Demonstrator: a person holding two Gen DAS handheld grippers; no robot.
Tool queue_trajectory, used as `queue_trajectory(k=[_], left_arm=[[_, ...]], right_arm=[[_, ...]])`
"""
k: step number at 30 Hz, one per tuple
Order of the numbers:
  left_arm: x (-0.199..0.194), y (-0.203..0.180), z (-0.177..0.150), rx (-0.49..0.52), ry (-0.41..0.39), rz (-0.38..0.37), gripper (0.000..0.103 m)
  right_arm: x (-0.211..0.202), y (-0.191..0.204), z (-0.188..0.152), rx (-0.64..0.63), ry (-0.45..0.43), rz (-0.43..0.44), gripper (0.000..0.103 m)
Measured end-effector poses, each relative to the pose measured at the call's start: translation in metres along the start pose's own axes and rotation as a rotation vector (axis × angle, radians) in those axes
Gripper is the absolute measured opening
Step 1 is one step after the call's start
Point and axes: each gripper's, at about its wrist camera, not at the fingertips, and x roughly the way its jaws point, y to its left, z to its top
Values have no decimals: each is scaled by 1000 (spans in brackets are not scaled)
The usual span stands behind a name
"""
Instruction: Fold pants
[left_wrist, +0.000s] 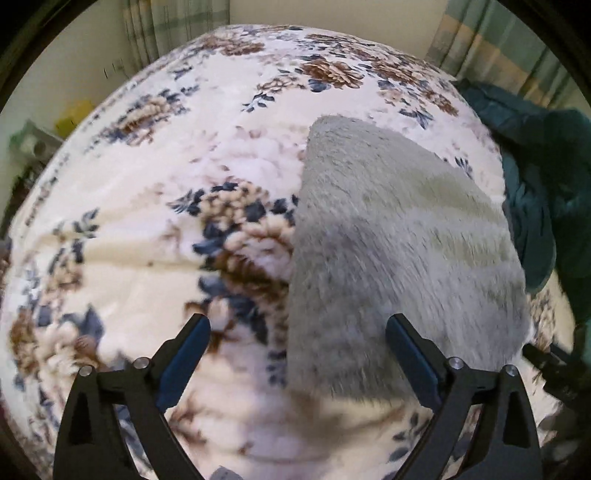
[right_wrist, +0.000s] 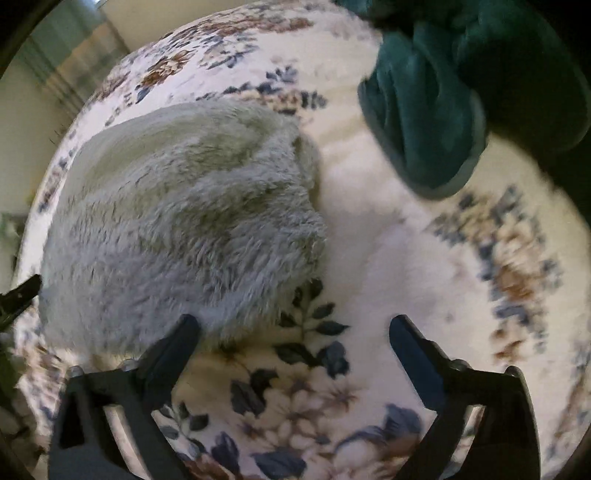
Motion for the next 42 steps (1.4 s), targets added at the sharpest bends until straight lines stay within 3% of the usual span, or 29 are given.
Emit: queue_trajectory(k=[6,13,23,32,42], left_arm=[[-33,-21,-18,65,-32,77,102],[-104,-43,-29,75,-89,80,102],[-248,-72,-60,87,-188,61,102],[-395,-93,-114,106,-289,66,102],[-514,-90,-162,117,-386,59,102]], right_arm=[[-72,7,-23,-52,-104,-105,103],[-155,-18,-51,-38,-140,-73,103],[-325,-52,-98,-69,-268,-65,103],[-486,-77,-168,-98,-374,-31,103],[-648,-90,-247,-101,-481,-34,103]])
